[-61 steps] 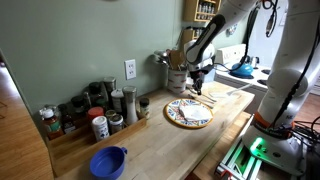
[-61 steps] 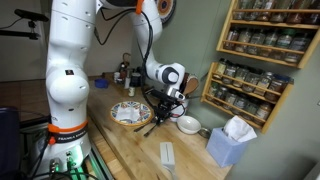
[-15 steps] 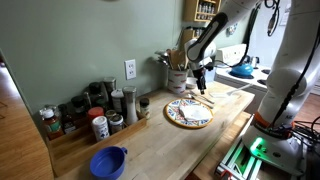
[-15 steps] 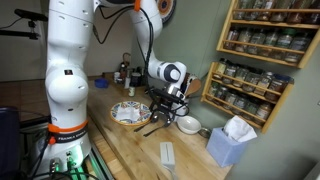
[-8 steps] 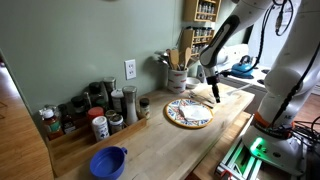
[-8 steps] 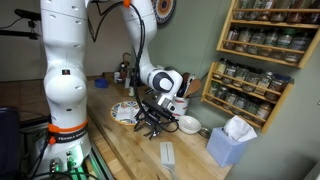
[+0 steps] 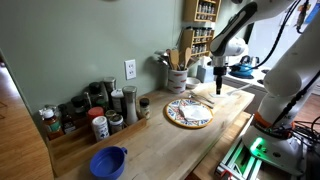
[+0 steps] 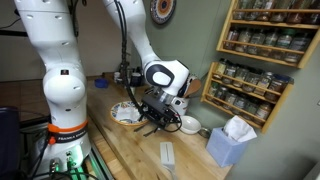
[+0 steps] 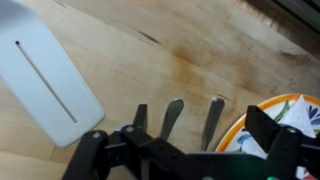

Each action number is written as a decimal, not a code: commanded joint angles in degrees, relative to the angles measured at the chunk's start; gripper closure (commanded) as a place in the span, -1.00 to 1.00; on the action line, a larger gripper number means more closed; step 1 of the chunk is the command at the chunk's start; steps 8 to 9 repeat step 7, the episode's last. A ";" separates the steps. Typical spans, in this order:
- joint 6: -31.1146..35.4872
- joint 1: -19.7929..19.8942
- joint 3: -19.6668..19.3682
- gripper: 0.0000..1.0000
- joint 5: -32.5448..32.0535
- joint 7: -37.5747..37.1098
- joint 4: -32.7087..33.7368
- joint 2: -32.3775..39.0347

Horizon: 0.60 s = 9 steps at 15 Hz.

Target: Pick up the silver fork and place it to the right of the silver spoon on the table

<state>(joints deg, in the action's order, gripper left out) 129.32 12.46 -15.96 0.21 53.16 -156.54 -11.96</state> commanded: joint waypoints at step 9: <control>1.59 -0.36 -1.90 -1.00 1.15 0.70 -1.12 -4.20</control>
